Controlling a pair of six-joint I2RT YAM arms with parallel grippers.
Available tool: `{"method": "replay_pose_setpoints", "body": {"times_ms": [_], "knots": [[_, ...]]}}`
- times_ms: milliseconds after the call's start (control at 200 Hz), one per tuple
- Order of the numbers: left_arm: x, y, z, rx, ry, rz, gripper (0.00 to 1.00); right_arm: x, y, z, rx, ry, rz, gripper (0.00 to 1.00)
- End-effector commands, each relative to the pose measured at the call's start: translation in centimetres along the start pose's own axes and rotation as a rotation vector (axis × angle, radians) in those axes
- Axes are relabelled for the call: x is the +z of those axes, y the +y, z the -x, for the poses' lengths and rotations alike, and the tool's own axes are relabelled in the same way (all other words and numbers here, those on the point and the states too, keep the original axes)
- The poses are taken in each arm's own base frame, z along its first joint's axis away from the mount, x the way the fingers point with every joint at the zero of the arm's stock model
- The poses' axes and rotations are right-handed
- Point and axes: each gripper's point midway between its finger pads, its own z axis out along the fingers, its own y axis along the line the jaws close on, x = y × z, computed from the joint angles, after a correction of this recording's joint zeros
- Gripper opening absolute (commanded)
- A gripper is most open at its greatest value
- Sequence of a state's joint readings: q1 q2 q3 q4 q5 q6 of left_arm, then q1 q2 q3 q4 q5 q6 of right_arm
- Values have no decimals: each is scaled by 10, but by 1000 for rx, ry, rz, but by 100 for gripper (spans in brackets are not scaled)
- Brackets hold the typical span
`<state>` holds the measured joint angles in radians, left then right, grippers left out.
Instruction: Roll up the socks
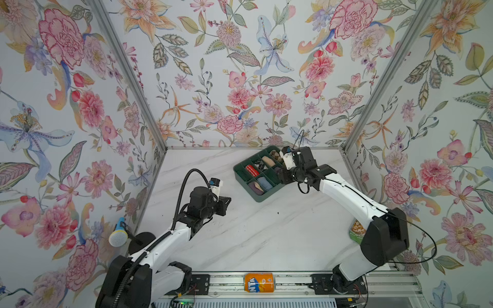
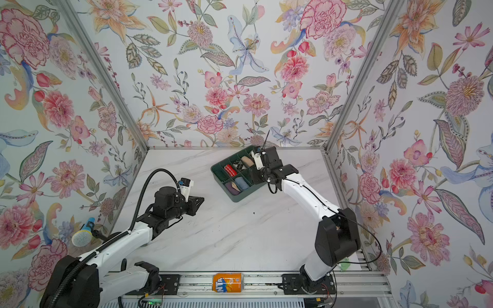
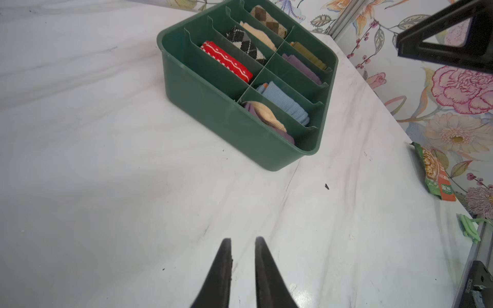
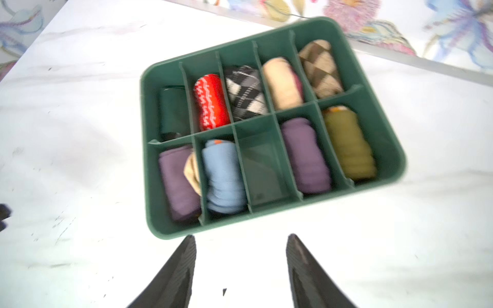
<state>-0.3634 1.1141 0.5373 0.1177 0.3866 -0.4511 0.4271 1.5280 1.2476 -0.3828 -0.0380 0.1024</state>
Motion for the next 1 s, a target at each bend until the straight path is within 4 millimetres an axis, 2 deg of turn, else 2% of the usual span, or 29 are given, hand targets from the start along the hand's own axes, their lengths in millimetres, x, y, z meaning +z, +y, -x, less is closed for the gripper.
{"method": "replay_pose_setpoints", "body": {"times_ms": [0,175,295,335,440,520,691,741,851,996], "knots": [[-11,7,16,39,-99,42,20,-18,-45,10,114,-177,-104,58],[-26,7,29,59,-204,60,23,-52,-110,-31,156,-298,-317,61],[-32,5,33,68,-237,54,28,-83,-153,-52,187,-456,-490,69],[-32,2,33,73,-244,36,29,-91,-164,-61,202,-503,-531,72],[-31,-2,32,75,-248,8,30,-104,-183,-79,242,-594,-573,73],[-30,-1,33,73,-254,10,30,-102,-191,-89,257,-597,-585,73],[-36,-1,40,69,-308,20,31,-89,-196,-101,244,-618,-597,73],[-39,0,41,69,-320,28,35,-84,-198,-103,246,-619,-599,73],[-45,2,46,86,-344,53,37,-76,-202,-105,232,-617,-613,73],[-54,10,52,92,-394,113,41,-51,-207,-113,229,-573,-580,73]]}}
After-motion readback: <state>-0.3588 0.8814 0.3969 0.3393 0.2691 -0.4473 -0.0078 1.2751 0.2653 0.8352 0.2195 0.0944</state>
